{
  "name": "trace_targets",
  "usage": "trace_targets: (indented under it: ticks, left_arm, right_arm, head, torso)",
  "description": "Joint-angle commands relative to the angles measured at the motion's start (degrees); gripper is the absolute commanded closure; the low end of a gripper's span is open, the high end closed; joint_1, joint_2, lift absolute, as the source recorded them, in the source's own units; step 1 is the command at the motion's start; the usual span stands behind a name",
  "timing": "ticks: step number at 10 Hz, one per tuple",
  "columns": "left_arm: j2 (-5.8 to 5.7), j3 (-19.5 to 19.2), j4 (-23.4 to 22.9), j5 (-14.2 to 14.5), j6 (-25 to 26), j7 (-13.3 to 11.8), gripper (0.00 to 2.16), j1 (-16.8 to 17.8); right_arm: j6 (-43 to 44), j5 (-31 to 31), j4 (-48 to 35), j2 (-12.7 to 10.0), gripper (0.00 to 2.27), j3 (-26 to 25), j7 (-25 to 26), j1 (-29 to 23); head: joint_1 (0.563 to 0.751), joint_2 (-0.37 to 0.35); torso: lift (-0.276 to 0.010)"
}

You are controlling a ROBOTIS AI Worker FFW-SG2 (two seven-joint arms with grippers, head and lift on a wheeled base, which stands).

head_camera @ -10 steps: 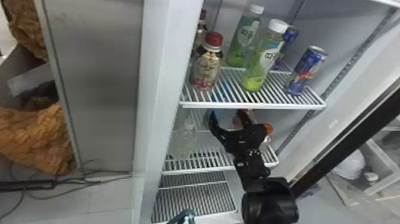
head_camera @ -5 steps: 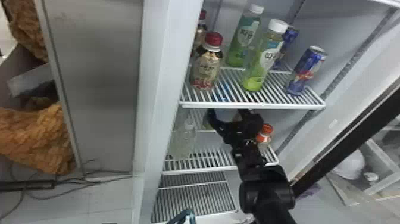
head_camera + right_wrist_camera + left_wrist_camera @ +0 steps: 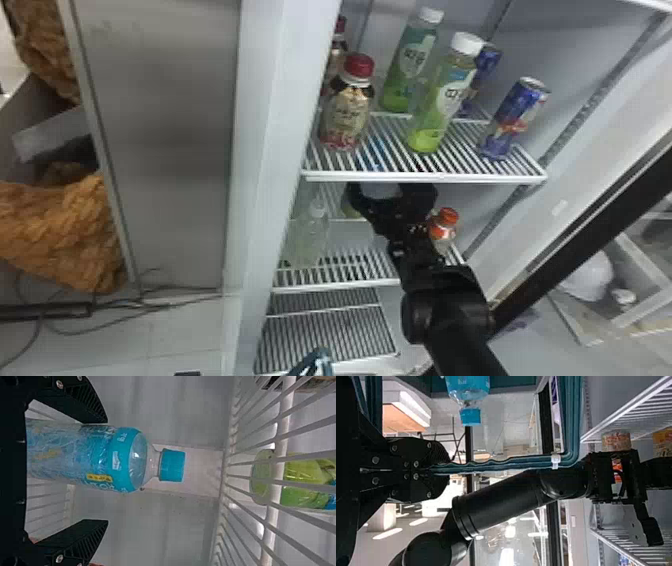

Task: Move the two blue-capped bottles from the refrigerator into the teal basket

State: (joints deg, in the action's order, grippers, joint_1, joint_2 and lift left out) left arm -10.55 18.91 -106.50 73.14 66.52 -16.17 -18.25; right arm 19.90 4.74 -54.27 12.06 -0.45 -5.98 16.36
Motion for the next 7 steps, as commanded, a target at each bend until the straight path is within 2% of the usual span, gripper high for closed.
trace_targets:
  ticks: [1, 2, 3, 4, 7]
  left_arm:
    - [0.0, 0.25, 0.12, 0.08, -0.15, 0.0, 1.14, 0.26]
    - [0.0, 0.25, 0.12, 0.16, -0.15, 0.0, 1.14, 0.26]
    - [-0.09, 0.34, 0.12, 0.16, -0.15, 0.0, 1.14, 0.4]
    - [-0.09, 0.34, 0.12, 0.25, -0.15, 0.0, 1.14, 0.4]
    - [-0.09, 0.25, 0.12, 0.43, -0.15, -0.09, 1.14, 0.12]
  right_arm:
    - [-0.07, 0.62, 0.35, 0.07, 0.13, 1.06, 0.0, 0.94]
    - [-1.34, 1.15, 0.49, 0.16, 0.28, 2.12, 0.0, 1.5]
    - [-1.62, 1.5, 0.35, 0.16, 0.69, 2.73, 0.0, 1.64]
    - [-1.62, 1.85, 0.35, 0.07, 0.8, 2.82, 0.09, 1.36]
    - [0.63, 2.73, -0.08, 0.16, 0.8, 2.12, 0.09, -0.47]
  head:
    - [0.695, -0.35]
    - [0.695, -0.35]
    - [0.695, -0.35]
    - [0.695, -0.35]
    - [0.695, -0.35]
  torso:
    - [-0.143]
    - [-0.143]
    - [-0.143]
    - [-0.143]
    - [-0.143]
